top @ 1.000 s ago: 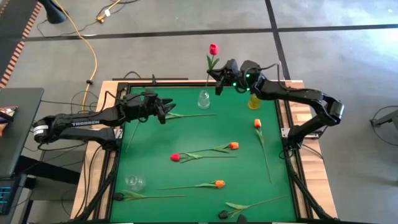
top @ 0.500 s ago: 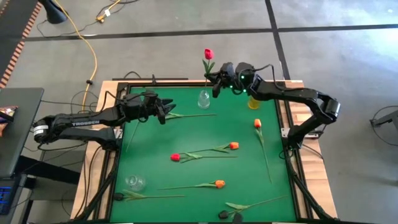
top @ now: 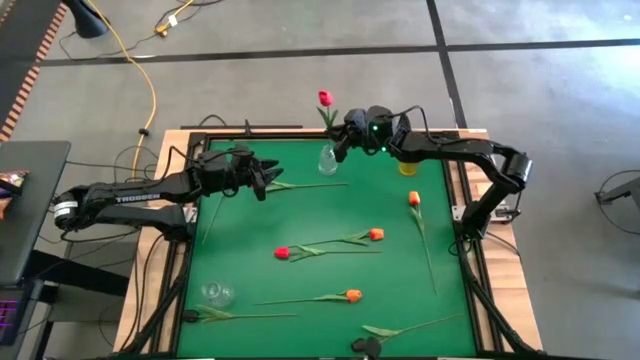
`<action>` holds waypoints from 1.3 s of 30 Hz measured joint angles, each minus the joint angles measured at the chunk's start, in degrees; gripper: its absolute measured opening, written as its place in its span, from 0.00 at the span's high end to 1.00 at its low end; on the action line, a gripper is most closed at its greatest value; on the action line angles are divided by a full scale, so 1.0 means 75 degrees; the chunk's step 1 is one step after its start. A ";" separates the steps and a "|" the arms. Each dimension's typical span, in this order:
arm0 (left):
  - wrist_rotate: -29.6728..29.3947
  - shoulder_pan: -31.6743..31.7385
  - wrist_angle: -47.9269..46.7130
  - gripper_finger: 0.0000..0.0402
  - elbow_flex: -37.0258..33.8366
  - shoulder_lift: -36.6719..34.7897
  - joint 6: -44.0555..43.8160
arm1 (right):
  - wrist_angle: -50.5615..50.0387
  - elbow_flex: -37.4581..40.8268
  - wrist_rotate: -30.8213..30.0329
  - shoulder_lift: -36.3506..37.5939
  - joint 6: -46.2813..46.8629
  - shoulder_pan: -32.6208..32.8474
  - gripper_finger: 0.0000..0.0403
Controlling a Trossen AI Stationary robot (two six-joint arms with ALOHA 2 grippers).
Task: Sort flowers into vase by color
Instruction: Put the bottom right red flower into the top transparent vase, then put the bottom red flower into the top transparent vase
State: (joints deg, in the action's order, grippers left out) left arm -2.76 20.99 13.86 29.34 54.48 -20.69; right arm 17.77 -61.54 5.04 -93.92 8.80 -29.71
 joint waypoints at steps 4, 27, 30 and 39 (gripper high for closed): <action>0.0000 0.0000 -0.0097 0.59 0.0000 0.0000 0.0006 | -0.0149 0.0003 0.0025 0.0116 0.0025 -0.0015 0.64; 0.0559 -0.0006 -0.0555 0.59 0.0003 0.0000 0.0874 | -0.5601 0.0006 0.0757 0.2525 -0.0335 0.1775 0.45; 0.0922 -0.0006 -0.0561 0.59 0.0003 -0.0002 0.0887 | -0.6030 0.0005 0.0755 0.2696 0.0106 0.2638 0.46; 0.1346 -0.0009 -0.0598 0.59 0.0003 0.0000 0.1211 | -0.6170 0.0000 -0.0300 0.2580 0.1282 0.5008 0.48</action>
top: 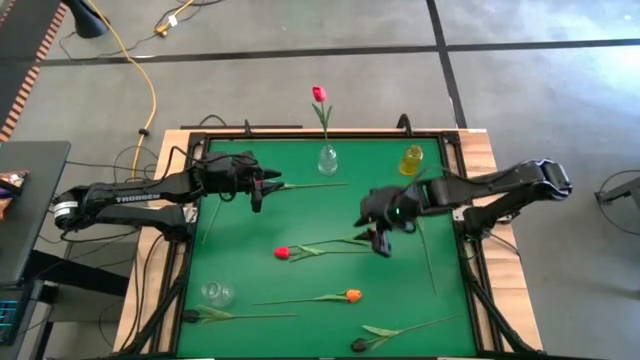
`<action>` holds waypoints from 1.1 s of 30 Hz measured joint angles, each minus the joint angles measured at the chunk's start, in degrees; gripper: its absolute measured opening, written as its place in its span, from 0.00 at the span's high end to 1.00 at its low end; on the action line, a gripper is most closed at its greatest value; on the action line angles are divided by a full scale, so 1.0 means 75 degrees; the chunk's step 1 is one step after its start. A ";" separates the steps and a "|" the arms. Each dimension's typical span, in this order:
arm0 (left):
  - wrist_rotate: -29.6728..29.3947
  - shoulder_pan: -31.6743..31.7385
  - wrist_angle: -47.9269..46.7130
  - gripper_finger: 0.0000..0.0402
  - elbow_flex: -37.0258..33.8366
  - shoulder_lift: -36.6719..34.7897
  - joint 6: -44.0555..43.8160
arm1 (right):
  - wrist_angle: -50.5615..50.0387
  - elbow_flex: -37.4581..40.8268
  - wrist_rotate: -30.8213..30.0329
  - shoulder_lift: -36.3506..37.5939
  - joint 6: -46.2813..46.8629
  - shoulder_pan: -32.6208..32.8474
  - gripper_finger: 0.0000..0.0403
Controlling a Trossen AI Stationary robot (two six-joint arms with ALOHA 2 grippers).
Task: Sort flowers into vase by color
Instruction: Put the bottom red flower into the top transparent vase
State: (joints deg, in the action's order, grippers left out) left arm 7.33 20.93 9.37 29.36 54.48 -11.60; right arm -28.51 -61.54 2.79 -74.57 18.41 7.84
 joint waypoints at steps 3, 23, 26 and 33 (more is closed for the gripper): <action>-0.0009 0.0000 -0.0029 0.59 0.0000 0.0000 0.0036 | 0.0101 -0.0006 -0.0554 -0.0316 0.0004 0.0438 0.49; -0.0282 -0.0516 -0.0531 0.59 0.0006 0.0000 -0.0952 | 0.1664 -0.0025 -0.0022 -0.3691 -0.0407 0.0407 0.51; -0.0115 -0.0611 -0.0647 0.59 0.0006 0.0000 -0.0733 | 0.1716 -0.0171 -0.0228 -0.4014 -0.0396 0.0399 0.53; -0.0012 -0.0820 -0.1041 0.59 0.0006 0.0000 -0.0434 | 0.1701 -0.0361 -0.0551 -0.4369 -0.0380 0.0381 0.58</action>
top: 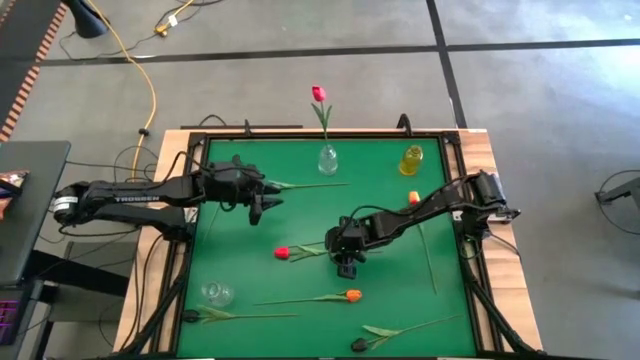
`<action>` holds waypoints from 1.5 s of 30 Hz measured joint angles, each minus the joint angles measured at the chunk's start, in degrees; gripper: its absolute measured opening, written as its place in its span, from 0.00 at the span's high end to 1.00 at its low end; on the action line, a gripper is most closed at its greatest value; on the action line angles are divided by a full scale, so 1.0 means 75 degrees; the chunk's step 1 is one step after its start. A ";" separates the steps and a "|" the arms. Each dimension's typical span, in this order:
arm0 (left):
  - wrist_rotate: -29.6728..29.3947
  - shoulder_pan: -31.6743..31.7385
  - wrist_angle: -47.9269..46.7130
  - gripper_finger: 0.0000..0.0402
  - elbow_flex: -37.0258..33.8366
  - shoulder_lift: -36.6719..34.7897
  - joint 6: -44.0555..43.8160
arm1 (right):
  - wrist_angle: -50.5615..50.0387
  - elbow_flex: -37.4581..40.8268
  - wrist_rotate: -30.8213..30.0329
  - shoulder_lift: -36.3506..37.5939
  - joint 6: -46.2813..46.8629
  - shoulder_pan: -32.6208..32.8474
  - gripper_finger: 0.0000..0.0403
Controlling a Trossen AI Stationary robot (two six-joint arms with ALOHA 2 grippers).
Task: Sort flowers into vase by color
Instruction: Put the bottom red flower into the top transparent vase
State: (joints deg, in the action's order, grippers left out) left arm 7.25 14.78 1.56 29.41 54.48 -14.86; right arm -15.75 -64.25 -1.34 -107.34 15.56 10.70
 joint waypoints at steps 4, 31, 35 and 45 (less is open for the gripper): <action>-0.0003 -0.0034 -0.0026 0.59 0.0000 0.0000 0.0094 | -0.0068 -0.0012 -0.0141 0.0001 -0.0052 -0.0002 0.60; -0.0316 -0.0034 -0.0149 0.59 0.0000 0.0000 0.0285 | -0.0321 -0.0012 -0.0310 -0.0558 -0.0077 0.0227 0.87; -0.0352 -0.0034 -0.0149 0.59 0.0000 0.0000 0.0280 | -0.0324 -0.0049 -0.0248 -0.0536 -0.0073 0.0233 0.96; -0.0413 -0.0034 -0.0146 0.59 0.0000 0.0000 0.0234 | -0.0567 -0.0371 -0.0321 -0.0121 -0.0054 0.0127 0.96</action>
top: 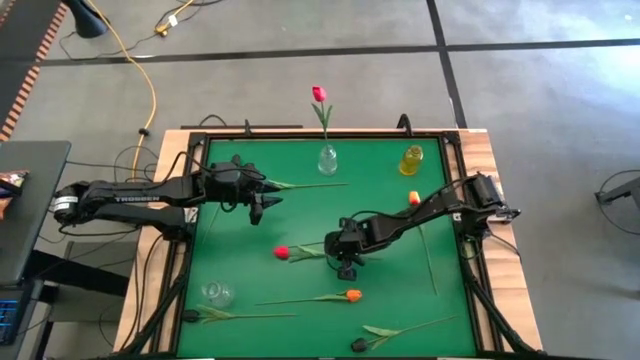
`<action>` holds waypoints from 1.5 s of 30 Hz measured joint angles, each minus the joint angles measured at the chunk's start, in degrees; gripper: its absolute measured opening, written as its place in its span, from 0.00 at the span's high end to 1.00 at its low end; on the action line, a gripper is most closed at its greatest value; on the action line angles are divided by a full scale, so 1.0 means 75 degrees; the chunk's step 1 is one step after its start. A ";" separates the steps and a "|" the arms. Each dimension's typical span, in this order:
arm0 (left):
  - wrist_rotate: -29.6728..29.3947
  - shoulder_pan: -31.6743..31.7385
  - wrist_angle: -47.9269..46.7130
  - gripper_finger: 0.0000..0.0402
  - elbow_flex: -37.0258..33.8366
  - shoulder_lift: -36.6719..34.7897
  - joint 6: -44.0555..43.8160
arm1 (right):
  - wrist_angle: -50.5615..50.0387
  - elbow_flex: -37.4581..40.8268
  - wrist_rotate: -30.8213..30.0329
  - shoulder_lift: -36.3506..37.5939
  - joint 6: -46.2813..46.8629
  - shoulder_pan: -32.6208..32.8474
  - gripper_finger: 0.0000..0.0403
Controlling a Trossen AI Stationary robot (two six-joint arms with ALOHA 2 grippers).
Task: Sort flowers into vase by color
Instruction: Put the bottom red flower into the top transparent vase
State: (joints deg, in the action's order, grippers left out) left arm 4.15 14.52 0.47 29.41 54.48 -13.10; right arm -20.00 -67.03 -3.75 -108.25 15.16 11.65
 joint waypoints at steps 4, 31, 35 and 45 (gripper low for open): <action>-0.0004 0.0000 0.0000 0.59 -0.0003 0.0000 0.0003 | -0.0049 -0.0014 -0.0014 0.0383 -0.0003 -0.0093 0.96; -0.0156 -0.0003 0.0003 0.59 -0.0003 -0.0003 -0.0009 | -0.0357 0.0266 -0.0097 0.4079 -0.0492 -0.1327 0.96; -0.0151 -0.0003 0.0003 0.59 -0.0006 -0.0001 -0.0230 | 0.0270 0.0266 -0.0105 0.4547 -0.1022 -0.1778 0.96; -0.0061 -0.0009 0.0003 0.59 -0.0006 -0.0002 -0.0746 | 0.3327 0.0266 0.1498 0.4396 -0.2288 -0.3576 0.96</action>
State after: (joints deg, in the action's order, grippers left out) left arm 3.69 14.45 0.49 29.36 54.46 -18.70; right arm 4.95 -65.04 7.49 -75.27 -2.00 -15.17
